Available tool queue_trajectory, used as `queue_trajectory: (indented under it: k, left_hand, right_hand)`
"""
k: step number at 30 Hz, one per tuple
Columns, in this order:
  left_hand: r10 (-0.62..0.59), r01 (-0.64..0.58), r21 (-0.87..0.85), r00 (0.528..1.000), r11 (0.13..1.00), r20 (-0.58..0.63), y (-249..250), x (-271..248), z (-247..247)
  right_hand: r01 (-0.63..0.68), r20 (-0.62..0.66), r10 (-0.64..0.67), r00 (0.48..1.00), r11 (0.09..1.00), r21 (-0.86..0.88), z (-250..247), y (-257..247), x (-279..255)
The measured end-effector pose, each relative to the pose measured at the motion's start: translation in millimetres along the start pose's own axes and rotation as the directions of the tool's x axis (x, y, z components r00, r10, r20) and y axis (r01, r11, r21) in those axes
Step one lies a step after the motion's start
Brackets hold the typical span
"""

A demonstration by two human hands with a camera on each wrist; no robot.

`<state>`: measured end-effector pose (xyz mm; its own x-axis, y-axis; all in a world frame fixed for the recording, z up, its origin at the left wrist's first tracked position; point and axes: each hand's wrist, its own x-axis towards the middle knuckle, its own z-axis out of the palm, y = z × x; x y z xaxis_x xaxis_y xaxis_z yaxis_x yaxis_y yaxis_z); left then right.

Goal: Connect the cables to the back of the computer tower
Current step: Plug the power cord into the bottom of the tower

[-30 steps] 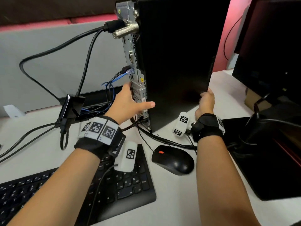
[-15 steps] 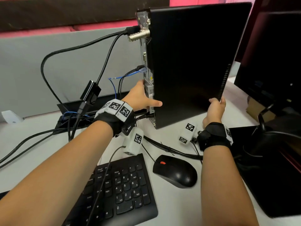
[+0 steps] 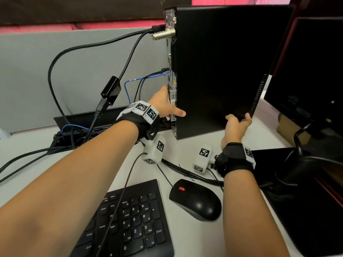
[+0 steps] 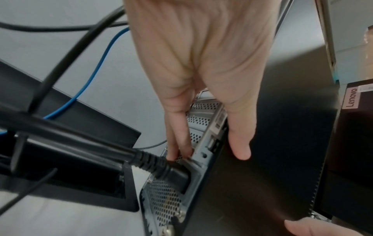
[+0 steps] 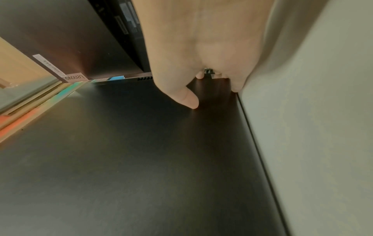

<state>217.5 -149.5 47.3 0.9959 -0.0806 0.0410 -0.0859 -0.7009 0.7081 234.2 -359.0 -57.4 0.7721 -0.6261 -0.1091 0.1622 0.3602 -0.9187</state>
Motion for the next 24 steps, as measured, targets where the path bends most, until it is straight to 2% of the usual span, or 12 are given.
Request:
queue_trajectory:
  k: [5, 10, 15, 20, 24]
  left_hand:
    - [0.01, -0.009, -0.013, 0.999, 1.0, 0.035, 0.7, 11.1, -2.7]
    - [0.005, -0.004, -0.028, 0.998, 1.0, 0.057, -4.7, 22.4, -4.4]
    - [0.01, -0.01, -0.002, 0.998, 1.0, 0.065, -10.4, 31.6, -9.9]
    - [-0.019, 0.02, -0.024, 0.997, 1.0, 0.073, -14.7, 42.5, -15.4]
    - [-0.028, 0.032, -0.051, 0.997, 0.998, 0.074, -19.5, 50.3, -17.1]
  right_hand:
    - [0.035, 0.029, -0.032, 0.999, 0.994, -0.103, -0.5, 0.4, 0.9]
    - [0.063, 0.119, -0.041, 0.992, 0.98, -0.189, 3.0, 3.6, -2.0]
    - [0.001, 0.207, 0.035, 0.978, 0.985, -0.172, 11.9, 5.5, -13.6]
    - [-0.045, 0.326, 0.11, 0.939, 0.979, -0.199, 16.4, 10.1, -13.6]
    - [-0.051, 0.372, 0.14, 0.918, 0.97, -0.24, 21.5, 11.2, -24.1]
